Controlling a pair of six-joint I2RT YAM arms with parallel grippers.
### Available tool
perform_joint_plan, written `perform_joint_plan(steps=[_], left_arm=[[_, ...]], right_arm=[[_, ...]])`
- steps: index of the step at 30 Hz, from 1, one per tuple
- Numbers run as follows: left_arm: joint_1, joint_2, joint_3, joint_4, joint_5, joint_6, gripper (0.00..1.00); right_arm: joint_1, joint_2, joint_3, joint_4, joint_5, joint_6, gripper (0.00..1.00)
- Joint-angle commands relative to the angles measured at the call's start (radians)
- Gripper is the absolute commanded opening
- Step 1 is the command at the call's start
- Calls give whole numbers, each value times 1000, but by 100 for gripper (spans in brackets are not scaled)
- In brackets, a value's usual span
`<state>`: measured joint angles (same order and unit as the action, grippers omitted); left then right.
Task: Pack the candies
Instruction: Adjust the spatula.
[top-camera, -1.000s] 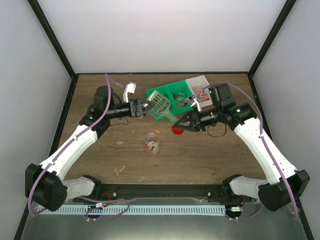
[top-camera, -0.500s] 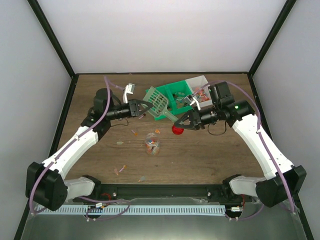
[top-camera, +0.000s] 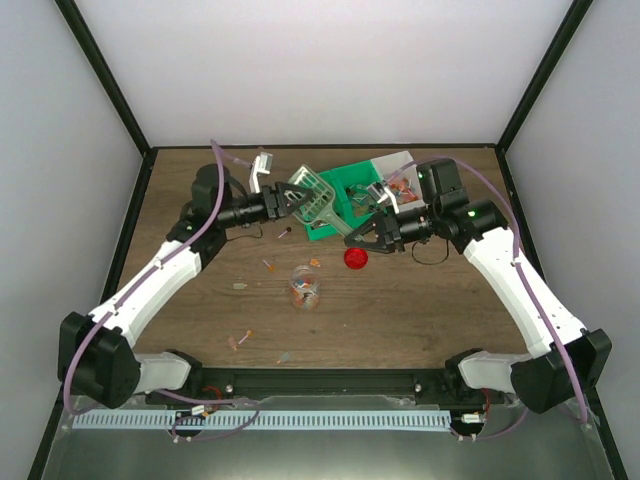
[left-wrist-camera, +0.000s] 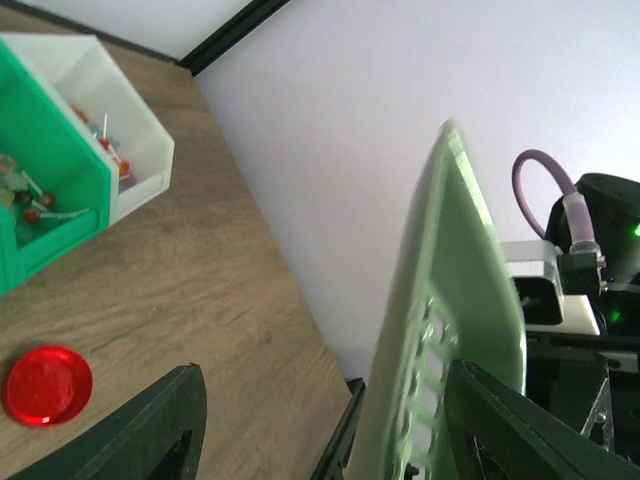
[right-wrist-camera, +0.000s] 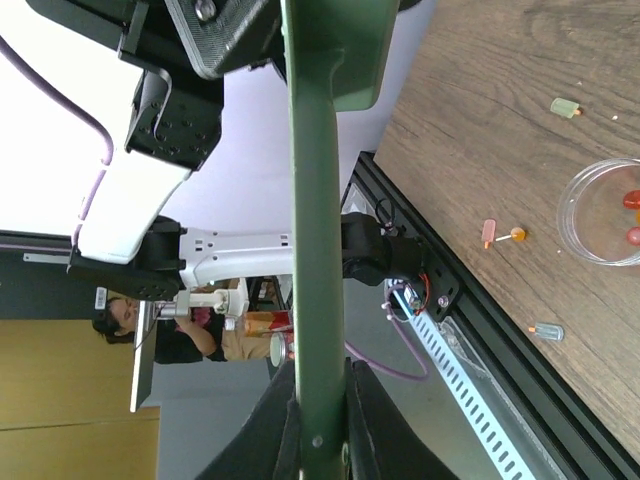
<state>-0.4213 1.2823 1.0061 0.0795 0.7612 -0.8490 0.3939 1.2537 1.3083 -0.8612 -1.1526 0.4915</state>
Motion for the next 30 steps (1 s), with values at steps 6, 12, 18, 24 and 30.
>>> perform_joint_plan(steps=[6, 12, 18, 24, 30], left_arm=[[15, 64, 100, 19, 40, 52, 59], [26, 60, 104, -14, 66, 82, 39], [52, 11, 64, -46, 53, 98, 14], [59, -11, 38, -44, 37, 65, 4], [58, -7, 17, -21, -5, -1, 4]], right_arm=[[-1, -28, 0, -76, -10, -69, 1], [-1, -32, -1, -71, 12, -46, 1], [-1, -16, 2, -63, 13, -37, 1], [-1, -28, -13, 47, 5, 58, 8], [0, -80, -71, 318, 67, 264, 33]])
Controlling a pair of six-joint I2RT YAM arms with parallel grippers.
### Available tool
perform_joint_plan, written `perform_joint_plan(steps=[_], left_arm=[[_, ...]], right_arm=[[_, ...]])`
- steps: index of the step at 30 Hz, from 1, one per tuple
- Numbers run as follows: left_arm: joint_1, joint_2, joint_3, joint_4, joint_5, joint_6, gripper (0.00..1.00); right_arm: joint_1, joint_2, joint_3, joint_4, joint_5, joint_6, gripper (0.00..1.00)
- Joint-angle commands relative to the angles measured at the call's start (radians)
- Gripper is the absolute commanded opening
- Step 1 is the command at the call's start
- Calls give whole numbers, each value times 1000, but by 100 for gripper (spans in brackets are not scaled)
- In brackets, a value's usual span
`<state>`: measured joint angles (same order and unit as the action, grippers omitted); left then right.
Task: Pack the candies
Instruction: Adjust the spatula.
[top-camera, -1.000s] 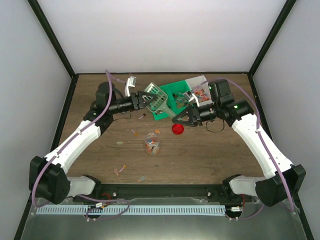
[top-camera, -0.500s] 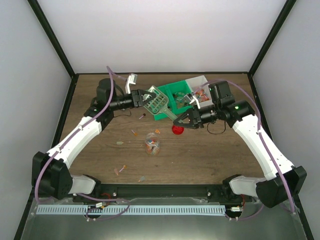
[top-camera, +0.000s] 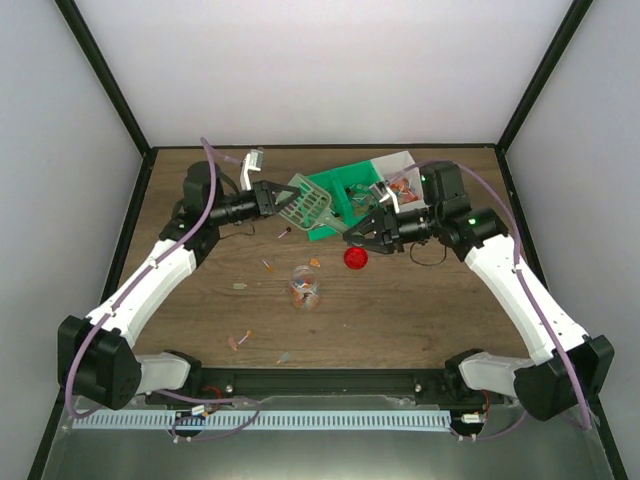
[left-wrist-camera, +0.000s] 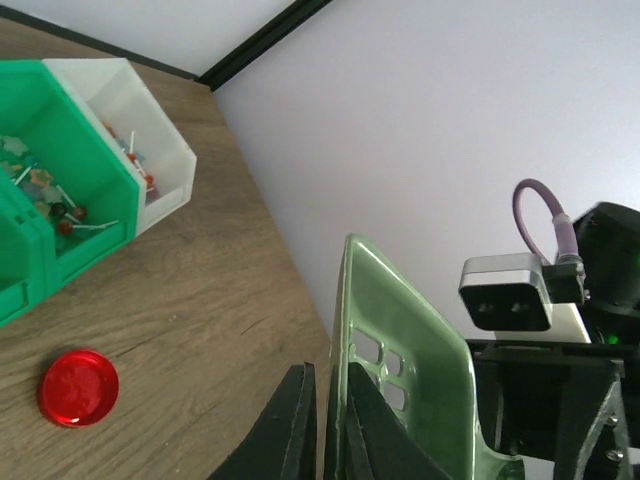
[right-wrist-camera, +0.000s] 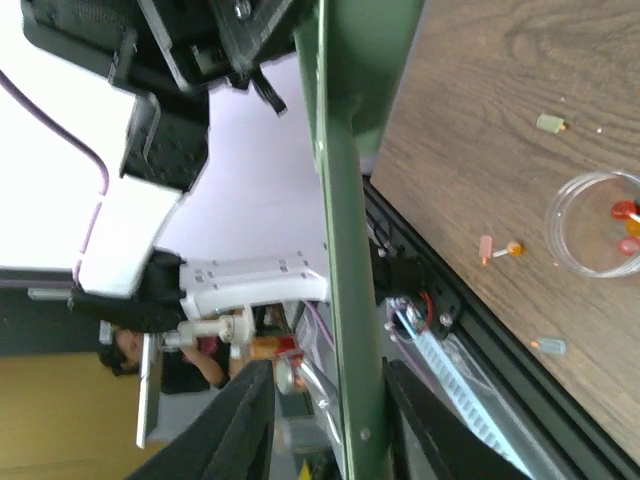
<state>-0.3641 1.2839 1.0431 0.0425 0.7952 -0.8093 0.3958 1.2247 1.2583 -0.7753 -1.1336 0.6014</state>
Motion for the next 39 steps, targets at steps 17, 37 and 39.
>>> perform_joint_plan(steps=[17, 37, 39], left_arm=[[-10, 0, -40, 112, -101, -160, 4], [-15, 40, -31, 112, -69, -151, 4], [-14, 49, -28, 114, -71, -151, 4]], right_arm=[[-2, -107, -255, 721, 152, 459, 39], [0, -8, -186, 703, 107, 444, 23], [-1, -11, -187, 697, 99, 440, 25]])
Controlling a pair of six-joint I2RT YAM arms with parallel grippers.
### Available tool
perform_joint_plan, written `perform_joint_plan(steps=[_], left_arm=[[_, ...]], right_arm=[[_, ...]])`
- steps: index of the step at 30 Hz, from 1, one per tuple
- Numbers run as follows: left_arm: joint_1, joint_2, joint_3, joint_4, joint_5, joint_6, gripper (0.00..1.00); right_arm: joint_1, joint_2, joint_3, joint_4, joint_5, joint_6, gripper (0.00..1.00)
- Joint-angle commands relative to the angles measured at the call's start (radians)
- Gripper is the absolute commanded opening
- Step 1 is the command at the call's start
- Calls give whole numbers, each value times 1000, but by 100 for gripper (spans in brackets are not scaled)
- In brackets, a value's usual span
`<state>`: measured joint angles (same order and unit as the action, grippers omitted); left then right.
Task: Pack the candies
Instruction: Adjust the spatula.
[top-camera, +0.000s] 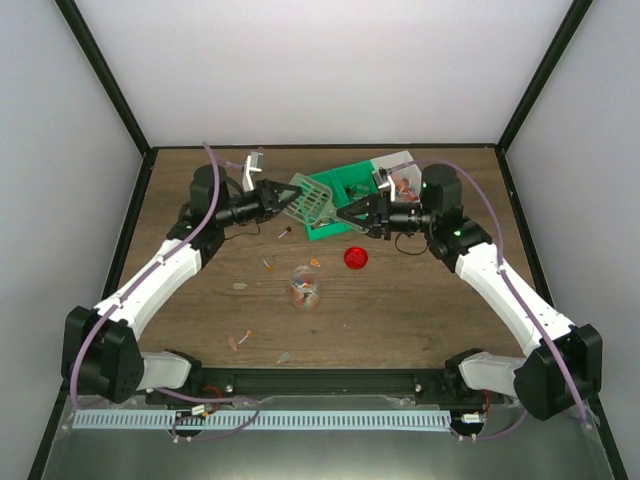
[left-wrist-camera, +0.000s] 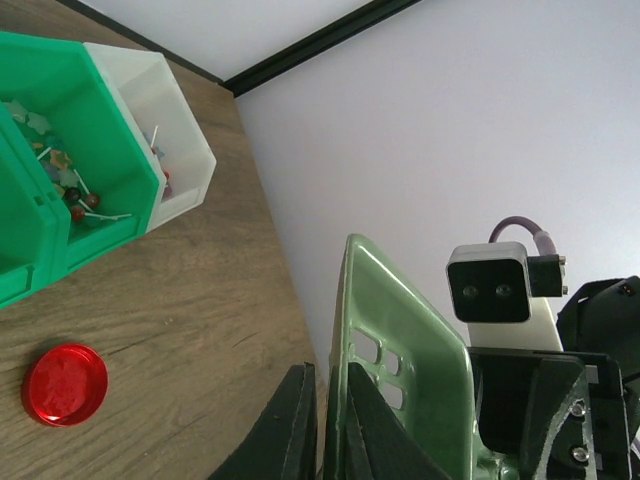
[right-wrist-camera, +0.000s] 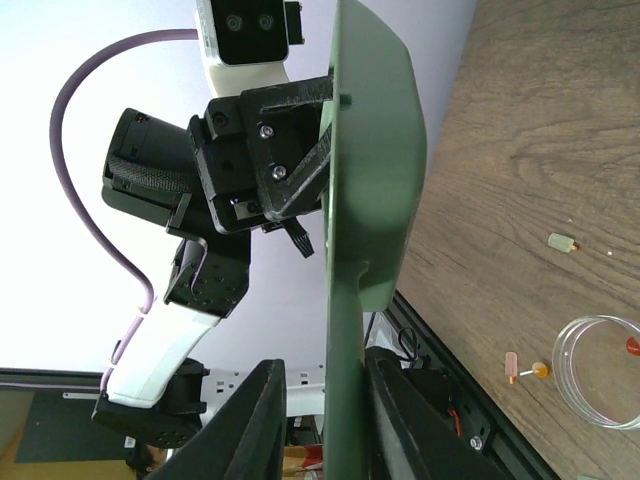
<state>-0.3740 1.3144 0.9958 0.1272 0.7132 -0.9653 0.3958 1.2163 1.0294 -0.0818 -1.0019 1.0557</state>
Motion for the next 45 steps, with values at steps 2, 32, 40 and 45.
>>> perform_joint_plan(steps=[2, 32, 40, 45], left_arm=[[-5, 26, 21, 31, 11, 5, 4], [-12, 27, 9, 22, -13, 3, 19], [-1, 13, 23, -150, -228, 82, 88], [-49, 90, 133, -340, -441, 177, 90]], right_arm=[[-1, -2, 40, -6, -42, -20, 29], [-1, 14, 34, -82, -93, -86, 1], [-100, -10, 62, -286, 56, -115, 1], [-251, -40, -8, -284, 98, -14, 1]])
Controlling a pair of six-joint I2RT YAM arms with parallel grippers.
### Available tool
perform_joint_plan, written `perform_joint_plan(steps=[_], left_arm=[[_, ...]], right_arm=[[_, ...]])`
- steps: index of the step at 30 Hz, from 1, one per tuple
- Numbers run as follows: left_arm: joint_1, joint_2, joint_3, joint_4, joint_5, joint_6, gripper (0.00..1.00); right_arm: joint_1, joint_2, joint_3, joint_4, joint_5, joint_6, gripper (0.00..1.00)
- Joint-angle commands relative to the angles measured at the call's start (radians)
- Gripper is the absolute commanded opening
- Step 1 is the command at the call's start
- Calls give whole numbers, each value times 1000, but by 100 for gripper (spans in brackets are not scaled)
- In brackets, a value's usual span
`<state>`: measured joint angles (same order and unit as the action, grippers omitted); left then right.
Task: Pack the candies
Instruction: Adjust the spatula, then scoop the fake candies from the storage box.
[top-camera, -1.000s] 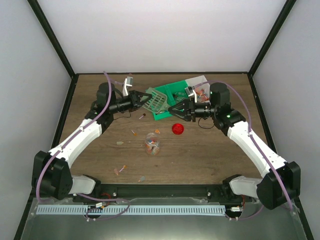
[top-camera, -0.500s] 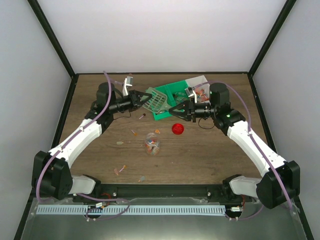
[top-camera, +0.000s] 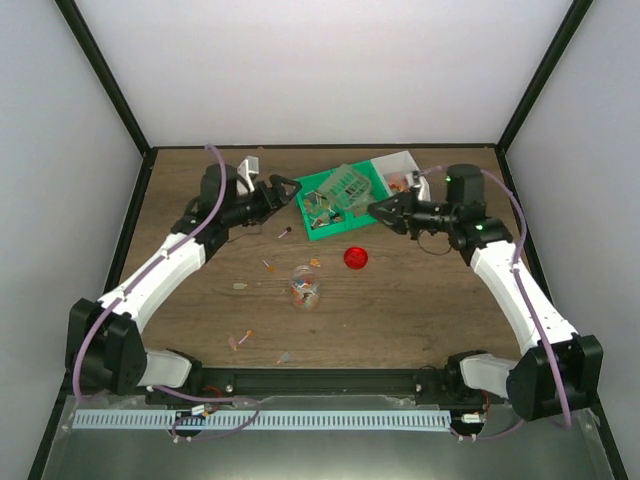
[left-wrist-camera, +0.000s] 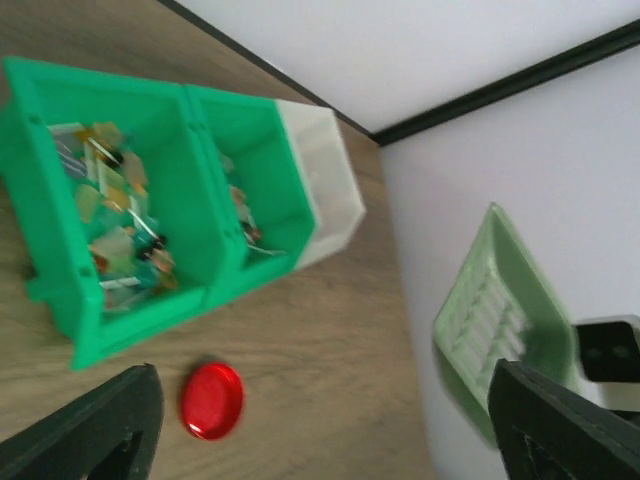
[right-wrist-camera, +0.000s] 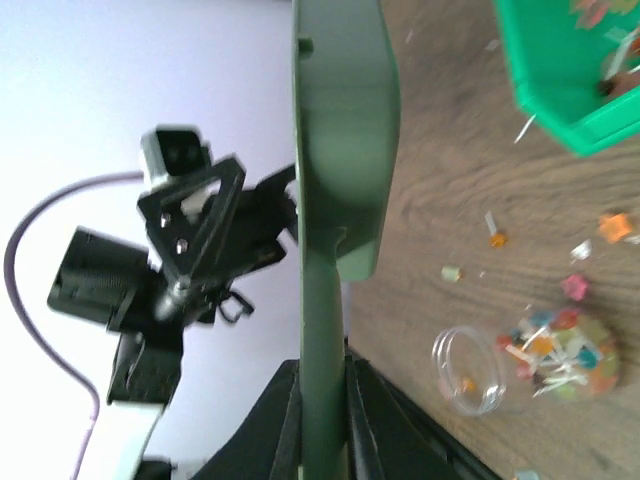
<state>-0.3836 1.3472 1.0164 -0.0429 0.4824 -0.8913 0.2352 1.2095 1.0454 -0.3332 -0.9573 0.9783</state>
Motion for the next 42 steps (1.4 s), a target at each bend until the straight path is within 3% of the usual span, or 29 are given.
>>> perform_joint_plan(steps=[1, 3, 5, 9, 15, 19, 21, 27, 37, 42], left_arm=[[-56, 87, 154, -222, -265, 135, 96], [-88, 173, 237, -317, -342, 186, 100], [-103, 259, 316, -401, -398, 226, 100], [-100, 395, 408, -456, -482, 273, 100], [-69, 520, 512, -449, -459, 324, 100], [-51, 623, 622, -533, -443, 368, 98], [-47, 660, 659, -558, -450, 380, 92], [-40, 748, 703, -575, -404, 374, 63], [-38, 871, 814, -630, -406, 346, 55], [-40, 892, 823, -639, -383, 308, 38]], right_arm=[[-106, -21, -32, -21, 55, 80, 1], [-115, 20, 5, -53, 90, 93, 1], [-116, 77, 100, -189, 188, 97, 1], [-138, 192, 225, -361, 291, 143, 1], [-146, 225, 291, -268, 391, 282, 1], [-154, 292, 321, -288, 391, 364, 1], [-155, 333, 348, -323, 402, 384, 1], [-164, 402, 394, -371, 471, 422, 1], [-298, 398, 308, -222, 435, 463, 1], [-308, 471, 351, -255, 410, 432, 1]])
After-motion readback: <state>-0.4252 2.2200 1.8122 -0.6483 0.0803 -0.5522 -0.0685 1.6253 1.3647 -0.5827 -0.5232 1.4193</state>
